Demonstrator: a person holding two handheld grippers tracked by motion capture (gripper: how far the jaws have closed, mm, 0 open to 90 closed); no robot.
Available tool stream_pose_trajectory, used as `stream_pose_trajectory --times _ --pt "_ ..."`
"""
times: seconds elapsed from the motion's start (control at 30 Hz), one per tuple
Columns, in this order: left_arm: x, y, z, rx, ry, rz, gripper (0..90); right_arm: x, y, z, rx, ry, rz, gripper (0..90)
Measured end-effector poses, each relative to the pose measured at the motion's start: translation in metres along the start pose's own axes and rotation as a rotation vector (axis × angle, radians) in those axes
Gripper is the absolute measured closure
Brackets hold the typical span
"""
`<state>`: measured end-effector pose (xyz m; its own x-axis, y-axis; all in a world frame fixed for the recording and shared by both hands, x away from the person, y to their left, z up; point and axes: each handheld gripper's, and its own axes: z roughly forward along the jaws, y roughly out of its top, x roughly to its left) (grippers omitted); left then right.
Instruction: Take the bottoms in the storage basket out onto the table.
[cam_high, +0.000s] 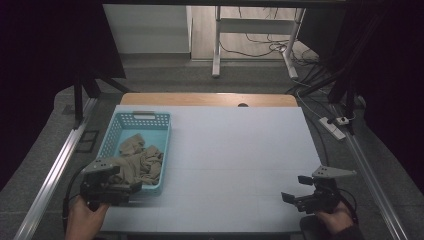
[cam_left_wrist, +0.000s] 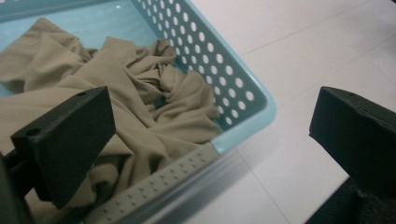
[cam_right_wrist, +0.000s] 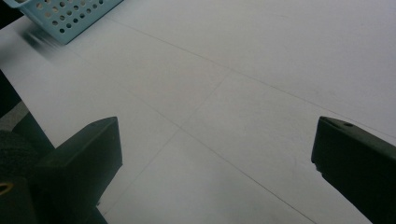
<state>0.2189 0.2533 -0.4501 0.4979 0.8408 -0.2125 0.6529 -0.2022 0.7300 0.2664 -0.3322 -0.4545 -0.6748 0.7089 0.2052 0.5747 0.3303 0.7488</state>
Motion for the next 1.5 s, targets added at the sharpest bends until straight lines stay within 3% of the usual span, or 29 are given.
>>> stream_pose_trajectory --times 0.63,0.83,1.03,1.27,1.37,1.5 --pt "0.029 0.024 0.028 0.118 0.103 0.029 0.1 -0.002 0.000 -0.001 -0.009 0.013 0.010 1.6" --pt "0.043 0.027 0.033 0.160 0.124 0.013 0.0 -0.002 0.000 -0.002 -0.015 0.016 0.013 1.6" --pt "0.058 0.033 0.040 0.213 0.182 -0.004 0.0 -0.002 -0.001 -0.002 -0.014 0.019 0.011 1.6" --pt "0.072 0.037 0.049 0.266 0.149 -0.020 0.0 -0.002 0.000 -0.002 -0.014 0.020 0.011 1.6" --pt "0.077 0.040 0.057 0.309 0.131 0.019 0.0 -0.002 -0.001 -0.002 -0.015 0.020 0.011 1.6" --pt "0.079 0.043 0.064 0.340 0.109 0.035 0.0 -0.002 0.000 -0.002 -0.013 0.021 0.011 1.6"
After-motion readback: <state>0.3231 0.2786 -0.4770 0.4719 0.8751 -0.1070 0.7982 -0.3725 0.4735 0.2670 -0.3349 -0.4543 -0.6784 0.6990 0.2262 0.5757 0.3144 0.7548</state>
